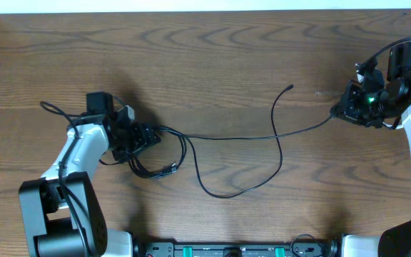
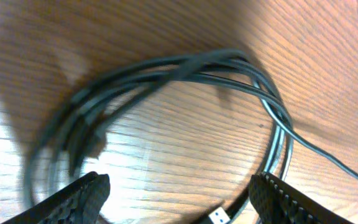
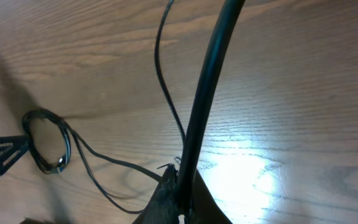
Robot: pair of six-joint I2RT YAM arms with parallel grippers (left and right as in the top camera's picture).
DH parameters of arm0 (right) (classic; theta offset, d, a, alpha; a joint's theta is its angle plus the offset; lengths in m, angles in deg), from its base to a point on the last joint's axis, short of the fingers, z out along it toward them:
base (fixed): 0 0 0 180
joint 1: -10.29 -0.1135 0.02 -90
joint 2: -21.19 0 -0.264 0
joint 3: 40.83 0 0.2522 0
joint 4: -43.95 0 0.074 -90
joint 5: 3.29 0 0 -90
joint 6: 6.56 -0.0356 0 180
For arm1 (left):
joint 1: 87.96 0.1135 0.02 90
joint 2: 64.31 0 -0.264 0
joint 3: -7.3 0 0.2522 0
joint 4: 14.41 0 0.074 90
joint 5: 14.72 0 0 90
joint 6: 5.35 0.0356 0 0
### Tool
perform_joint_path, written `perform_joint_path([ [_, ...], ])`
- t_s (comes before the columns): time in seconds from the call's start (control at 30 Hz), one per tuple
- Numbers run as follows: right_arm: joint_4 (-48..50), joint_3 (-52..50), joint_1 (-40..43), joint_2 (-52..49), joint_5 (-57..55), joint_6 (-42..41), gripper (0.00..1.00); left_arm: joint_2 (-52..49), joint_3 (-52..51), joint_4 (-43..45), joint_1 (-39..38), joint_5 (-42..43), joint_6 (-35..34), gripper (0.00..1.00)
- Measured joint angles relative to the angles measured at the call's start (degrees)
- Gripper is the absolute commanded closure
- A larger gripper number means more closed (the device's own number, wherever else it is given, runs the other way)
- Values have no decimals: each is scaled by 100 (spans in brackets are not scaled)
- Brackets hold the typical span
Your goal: Untangle cables
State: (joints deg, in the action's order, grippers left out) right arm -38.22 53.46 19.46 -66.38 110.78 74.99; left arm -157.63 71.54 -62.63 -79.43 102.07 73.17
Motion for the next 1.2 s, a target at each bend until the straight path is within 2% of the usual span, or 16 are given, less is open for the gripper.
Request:
perform_joint_path([
  [0.47,-197,-15,-9,-619,-673,131,99,0,0,-114,-378,13,-4,23],
  [0.5,-223,-20,-9,-693,-702,131,96,0,0,-111,-378,11,-4,23],
  [0.53,-258,-26,-9,-778,-734,120,91,0,0,-114,-378,11,-4,23],
  [0.57,-284,-28,-9,-839,-765,125,81,0,0,-114,-378,13,-4,23],
  [0.67,-391,-37,-9,-1071,-938,59,41,0,0,-111,-378,13,-4,23],
  [0.7,-435,-39,-9,-1150,-988,46,31,0,0,-114,-378,11,-4,23],
  [0.73,-472,-42,-9,-1226,-1025,44,23,0,0,-114,-378,11,-4,23],
  [0.77,-525,-42,-9,-1314,-1049,4,19,0,0,-114,-378,13,-4,23],
  [1.0,-765,-55,-17,-1497,-393,131,20,0,0,-111,-378,11,-4,23],
  [1.13,-763,-57,-251,-1497,439,575,32,0,0,-111,-378,11,-4,23],
  [1.2,-708,-57,-498,-1497,671,745,34,0,0,-111,-378,11,-11,23],
])
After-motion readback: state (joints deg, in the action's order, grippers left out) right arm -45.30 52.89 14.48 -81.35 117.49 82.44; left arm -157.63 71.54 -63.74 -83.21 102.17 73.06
